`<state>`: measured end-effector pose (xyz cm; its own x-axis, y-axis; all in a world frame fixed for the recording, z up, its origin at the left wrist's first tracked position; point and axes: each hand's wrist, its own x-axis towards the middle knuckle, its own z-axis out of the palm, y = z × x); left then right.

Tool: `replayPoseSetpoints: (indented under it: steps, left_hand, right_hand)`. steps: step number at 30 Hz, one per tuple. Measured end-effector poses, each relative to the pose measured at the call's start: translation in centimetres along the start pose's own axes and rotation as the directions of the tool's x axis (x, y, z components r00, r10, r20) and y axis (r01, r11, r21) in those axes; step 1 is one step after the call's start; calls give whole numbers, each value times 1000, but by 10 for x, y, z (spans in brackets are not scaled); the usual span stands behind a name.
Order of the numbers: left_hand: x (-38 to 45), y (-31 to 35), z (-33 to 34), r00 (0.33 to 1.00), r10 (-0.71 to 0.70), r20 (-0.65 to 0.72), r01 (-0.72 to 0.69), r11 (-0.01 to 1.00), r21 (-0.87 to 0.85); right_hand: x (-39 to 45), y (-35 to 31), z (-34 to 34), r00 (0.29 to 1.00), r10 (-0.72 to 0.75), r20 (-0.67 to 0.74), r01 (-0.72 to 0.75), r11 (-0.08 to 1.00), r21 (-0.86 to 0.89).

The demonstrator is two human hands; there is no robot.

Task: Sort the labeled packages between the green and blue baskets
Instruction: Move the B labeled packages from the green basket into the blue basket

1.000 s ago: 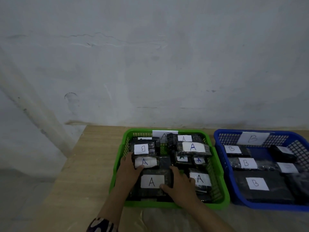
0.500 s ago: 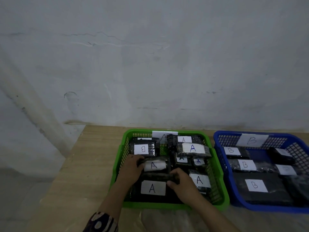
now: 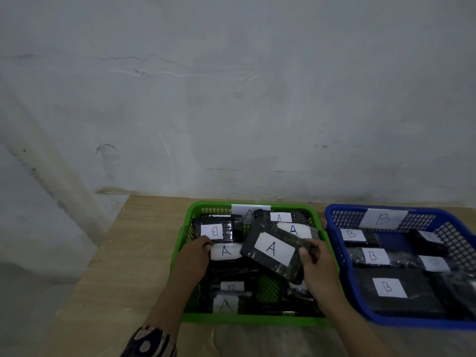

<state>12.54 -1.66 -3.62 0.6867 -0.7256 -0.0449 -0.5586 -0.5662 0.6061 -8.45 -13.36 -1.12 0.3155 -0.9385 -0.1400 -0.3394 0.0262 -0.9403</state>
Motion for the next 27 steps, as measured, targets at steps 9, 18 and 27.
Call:
replayPoseSetpoints:
  steps: [9, 18, 27]
  left_hand:
    - [-18, 9, 0, 976, 26, -214, -8, 996, 83]
    - [-53, 8, 14, 971, -230, 67, 206, 944, 256]
    - [-54, 9, 13, 958, -281, 65, 285, 956, -75]
  right_hand:
    - [-4, 5, 1, 1000, -10, -29, 10, 1000, 20]
    - [-6, 10, 14, 1000, 4, 16, -3, 1000, -14]
    - [4, 0, 26, 997, -34, 66, 42, 992, -121]
